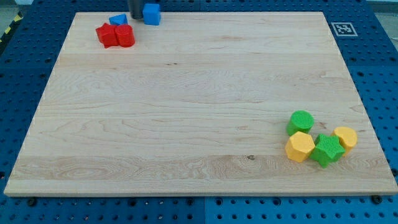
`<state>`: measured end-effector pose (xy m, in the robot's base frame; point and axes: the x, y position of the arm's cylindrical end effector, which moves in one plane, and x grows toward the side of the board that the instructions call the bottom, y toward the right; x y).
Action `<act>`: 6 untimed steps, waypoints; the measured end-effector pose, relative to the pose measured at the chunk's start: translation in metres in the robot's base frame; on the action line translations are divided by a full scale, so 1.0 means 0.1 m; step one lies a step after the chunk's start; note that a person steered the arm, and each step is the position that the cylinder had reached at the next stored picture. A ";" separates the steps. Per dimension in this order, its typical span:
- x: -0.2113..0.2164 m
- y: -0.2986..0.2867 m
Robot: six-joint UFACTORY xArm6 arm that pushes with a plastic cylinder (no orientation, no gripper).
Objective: Point your arm at the blue triangle
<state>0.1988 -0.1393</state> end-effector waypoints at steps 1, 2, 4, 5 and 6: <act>0.00 0.28; 0.00 0.59; -0.01 0.26; -0.04 -0.30; -0.04 -0.87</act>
